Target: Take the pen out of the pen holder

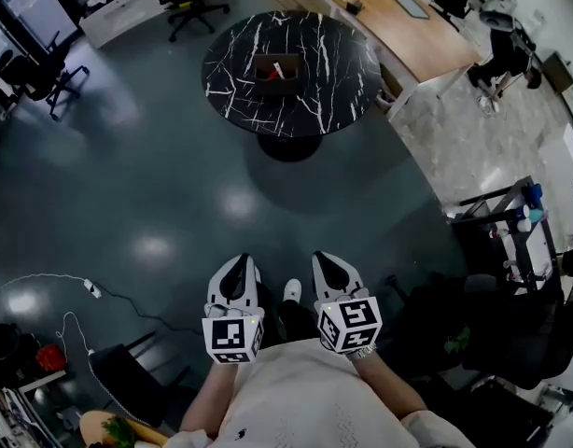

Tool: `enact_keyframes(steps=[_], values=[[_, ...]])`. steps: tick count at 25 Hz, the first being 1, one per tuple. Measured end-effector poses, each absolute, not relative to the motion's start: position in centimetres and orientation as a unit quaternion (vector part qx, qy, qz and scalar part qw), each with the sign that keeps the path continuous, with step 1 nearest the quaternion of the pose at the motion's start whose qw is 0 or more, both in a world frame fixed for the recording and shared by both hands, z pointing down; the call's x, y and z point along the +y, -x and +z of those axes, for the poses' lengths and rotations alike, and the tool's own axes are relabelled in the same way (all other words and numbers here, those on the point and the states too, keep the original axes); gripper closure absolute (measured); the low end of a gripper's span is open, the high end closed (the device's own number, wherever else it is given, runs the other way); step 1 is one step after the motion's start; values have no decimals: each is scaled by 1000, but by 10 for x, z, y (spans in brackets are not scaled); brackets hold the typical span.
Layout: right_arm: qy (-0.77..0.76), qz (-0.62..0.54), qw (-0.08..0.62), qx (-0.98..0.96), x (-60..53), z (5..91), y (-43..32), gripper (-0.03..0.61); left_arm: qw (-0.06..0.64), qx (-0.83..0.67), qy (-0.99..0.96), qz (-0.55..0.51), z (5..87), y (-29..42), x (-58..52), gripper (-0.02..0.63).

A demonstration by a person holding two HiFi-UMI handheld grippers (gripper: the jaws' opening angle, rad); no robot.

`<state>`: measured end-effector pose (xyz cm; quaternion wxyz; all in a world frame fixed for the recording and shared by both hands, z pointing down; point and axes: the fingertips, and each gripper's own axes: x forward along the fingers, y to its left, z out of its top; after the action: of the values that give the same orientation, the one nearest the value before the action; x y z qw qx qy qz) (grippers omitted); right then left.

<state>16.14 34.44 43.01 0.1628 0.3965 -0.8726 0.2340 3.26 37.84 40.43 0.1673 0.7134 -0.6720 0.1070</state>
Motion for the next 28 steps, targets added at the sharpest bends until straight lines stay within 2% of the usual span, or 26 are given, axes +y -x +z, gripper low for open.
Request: enact_keyframes(steps=[13, 21, 28], values=[[-461, 254, 168, -833, 244, 445, -154, 561, 162, -607, -768, 125, 418, -23, 248, 601], [-488, 243, 159, -823, 150, 428, -111, 561, 145, -581, -792, 122, 405, 20, 142, 601], [-511, 242, 148, -812, 95, 424, -72, 561, 147, -569, -800, 120, 406, 60, 93, 601]])
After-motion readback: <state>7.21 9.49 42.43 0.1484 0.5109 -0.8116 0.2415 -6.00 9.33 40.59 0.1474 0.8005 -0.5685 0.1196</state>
